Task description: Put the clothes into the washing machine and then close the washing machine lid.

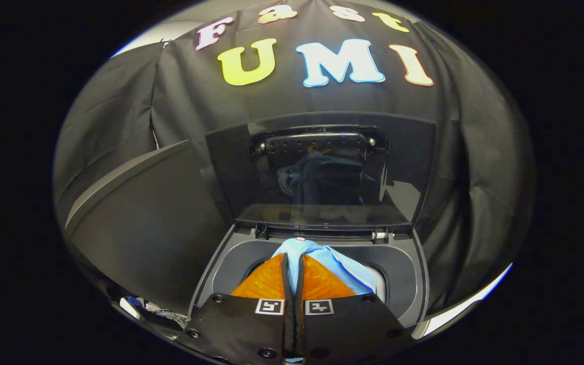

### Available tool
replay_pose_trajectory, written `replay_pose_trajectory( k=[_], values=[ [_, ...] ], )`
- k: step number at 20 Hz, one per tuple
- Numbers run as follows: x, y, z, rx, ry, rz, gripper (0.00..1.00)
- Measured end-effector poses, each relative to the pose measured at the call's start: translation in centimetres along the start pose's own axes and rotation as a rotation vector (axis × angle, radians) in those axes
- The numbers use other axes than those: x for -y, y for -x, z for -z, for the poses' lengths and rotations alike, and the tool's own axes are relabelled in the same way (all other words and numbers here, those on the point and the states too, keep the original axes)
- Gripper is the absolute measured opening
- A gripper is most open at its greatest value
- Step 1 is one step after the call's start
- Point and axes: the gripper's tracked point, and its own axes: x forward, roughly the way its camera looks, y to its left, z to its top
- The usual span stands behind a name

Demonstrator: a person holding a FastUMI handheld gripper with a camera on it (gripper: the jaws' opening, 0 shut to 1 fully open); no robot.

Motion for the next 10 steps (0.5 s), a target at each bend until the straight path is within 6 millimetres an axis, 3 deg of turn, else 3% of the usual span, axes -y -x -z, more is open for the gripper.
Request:
replay_pose_trajectory(
  k=[7, 10],
  values=[
    [-0.5, -1.0, 2.1, -0.089, -0.016, -0.012, 0.04],
    [-0.5, -1.0, 3.5, -0.15, 0.018, -0.011, 0.15]
  ],
)
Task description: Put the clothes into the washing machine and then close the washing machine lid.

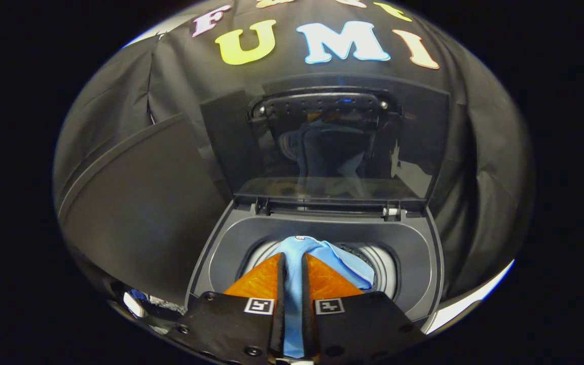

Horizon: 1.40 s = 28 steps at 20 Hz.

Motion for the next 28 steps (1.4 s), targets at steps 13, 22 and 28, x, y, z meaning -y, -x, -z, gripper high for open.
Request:
replay_pose_trajectory(
  k=[13, 22, 28],
  values=[
    [0.1, 2.7, -4.1, 0.136, 0.043, 0.055, 0.97],
    [-0.3, 7.6, -14.7, 0.488, 0.057, 0.055, 0.96],
    [-0.4, 7.9, -20.4, 0.599, 0.101, 0.074, 0.96]
  ],
)
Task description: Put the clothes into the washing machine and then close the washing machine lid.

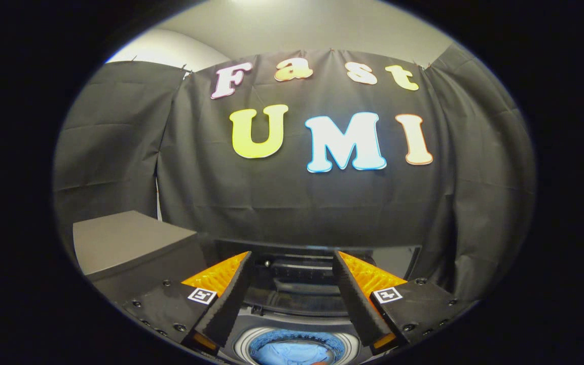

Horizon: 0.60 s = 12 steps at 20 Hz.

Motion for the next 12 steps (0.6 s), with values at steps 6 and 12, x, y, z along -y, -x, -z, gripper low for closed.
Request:
replay_pose_trajectory(
  k=[6, 12],
  values=[
    [0.7, -4.7, -1.9, 0.01, -0.022, 0.035, 0.96],
    [1.8, -9.1, -1.7, -0.026, -0.036, 0.078, 0.96]
  ],
)
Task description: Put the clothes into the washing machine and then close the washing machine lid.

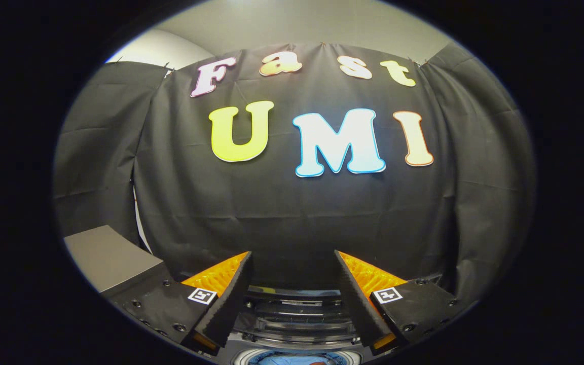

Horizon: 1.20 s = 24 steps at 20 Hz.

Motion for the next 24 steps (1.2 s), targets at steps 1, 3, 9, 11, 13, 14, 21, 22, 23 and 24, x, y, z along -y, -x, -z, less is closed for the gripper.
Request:
replay_pose_trajectory(
  k=[1, 3, 9, 11, 13, 14, 21, 22, 23, 24],
  values=[
    [0.2, -0.6, 0.1, -0.006, 0.0, 0.007, 0.96],
    [0.9, -1.9, 0.2, -0.014, 0.004, 0.024, 0.96],
    [2.6, -4.9, 2.9, -0.093, 0.032, 0.067, 0.96],
    [2.7, -5.5, 3.9, -0.121, 0.046, 0.067, 0.97],
    [2.8, -5.6, 3.7, -0.114, 0.023, 0.072, 0.97],
    [2.8, -5.7, 4.4, -0.134, 0.002, 0.07, 0.96],
    [2.6, -3.8, 4.1, -0.096, -0.011, 0.067, 0.96],
    [2.6, -3.3, 4.1, -0.09, -0.007, 0.067, 0.96],
    [2.5, -2.9, 4.2, -0.089, -0.006, 0.067, 0.96],
    [2.5, -2.6, 4.1, -0.087, -0.007, 0.066, 0.96]
  ],
)
